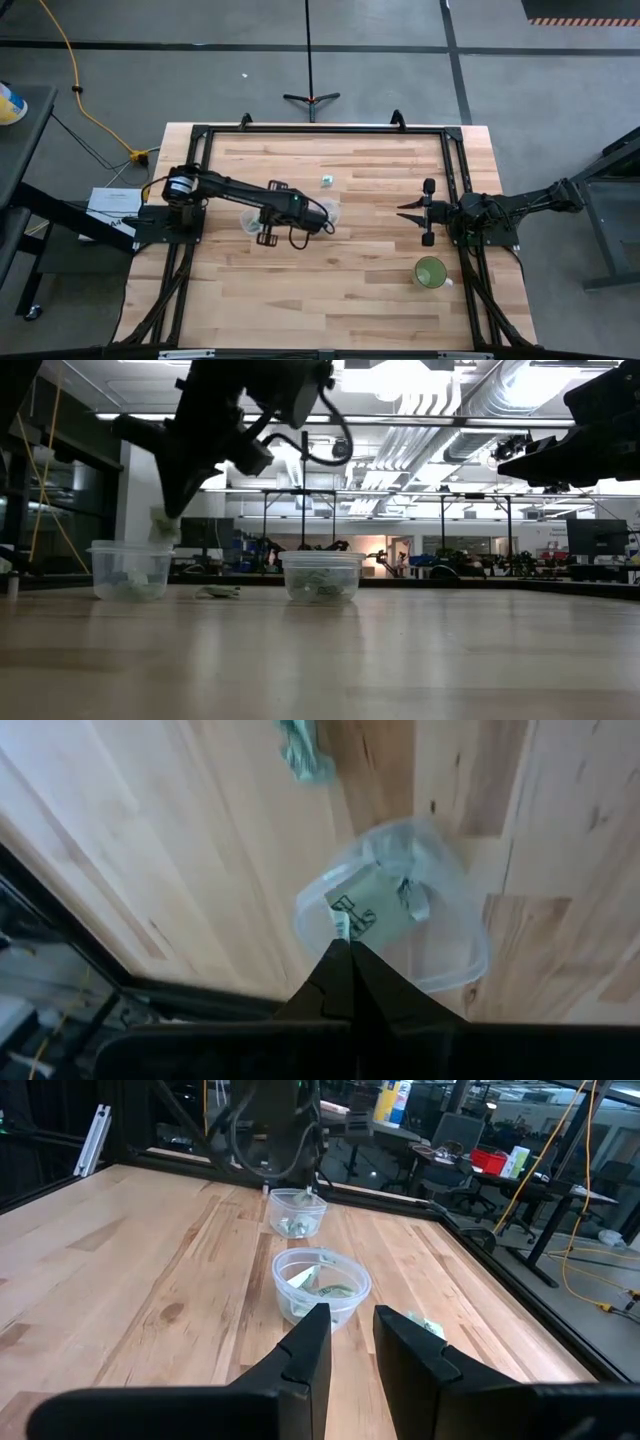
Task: Pick and place Stevia / Truvia into bins
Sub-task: Put the white stevia packet into the left transparent container
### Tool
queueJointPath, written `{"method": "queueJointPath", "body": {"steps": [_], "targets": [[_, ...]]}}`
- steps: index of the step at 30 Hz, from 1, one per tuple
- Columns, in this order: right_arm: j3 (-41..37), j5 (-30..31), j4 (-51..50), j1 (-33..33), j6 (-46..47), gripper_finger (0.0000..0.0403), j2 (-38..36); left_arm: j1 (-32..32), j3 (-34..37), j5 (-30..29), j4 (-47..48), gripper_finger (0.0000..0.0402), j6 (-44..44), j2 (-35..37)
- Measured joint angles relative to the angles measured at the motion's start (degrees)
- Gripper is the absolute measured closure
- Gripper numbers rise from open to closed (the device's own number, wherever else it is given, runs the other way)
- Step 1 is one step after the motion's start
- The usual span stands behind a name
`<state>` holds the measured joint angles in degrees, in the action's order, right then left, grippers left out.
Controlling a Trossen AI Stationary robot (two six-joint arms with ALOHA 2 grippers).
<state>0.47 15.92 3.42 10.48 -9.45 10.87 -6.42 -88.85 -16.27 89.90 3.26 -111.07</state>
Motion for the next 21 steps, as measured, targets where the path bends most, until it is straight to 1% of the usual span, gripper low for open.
{"method": "queueJointPath", "body": {"steps": [4, 9, 14, 17, 21], "targets": [[0.01, 0.00, 0.04, 0.00, 0.00, 0.0331, 0.00, -0.02, 2.64, 0.06, 0.09, 0.0373, 1.78, 0.02], [0.00, 0.00, 0.09, 0.02, 0.00, 0.0331, 0.00, 0.02, 5.79, 2.97, 0.10, 0.0364, 3.44, 0.02], [0.00, 0.00, 0.16, 0.00, 0.00, 0.0331, 0.00, 0.03, 6.97, 1.72, 0.11, 0.0352, 4.70, 0.02], [0.00, 0.00, 0.20, 0.00, 0.00, 0.0331, 0.00, 0.04, 6.37, 0.77, 0.10, 0.0324, 6.43, 0.02], [0.00, 0.02, 0.20, 0.00, 0.00, 0.0331, 0.00, 0.04, 5.31, -2.02, 0.09, 0.0260, 9.02, 0.02]]}}
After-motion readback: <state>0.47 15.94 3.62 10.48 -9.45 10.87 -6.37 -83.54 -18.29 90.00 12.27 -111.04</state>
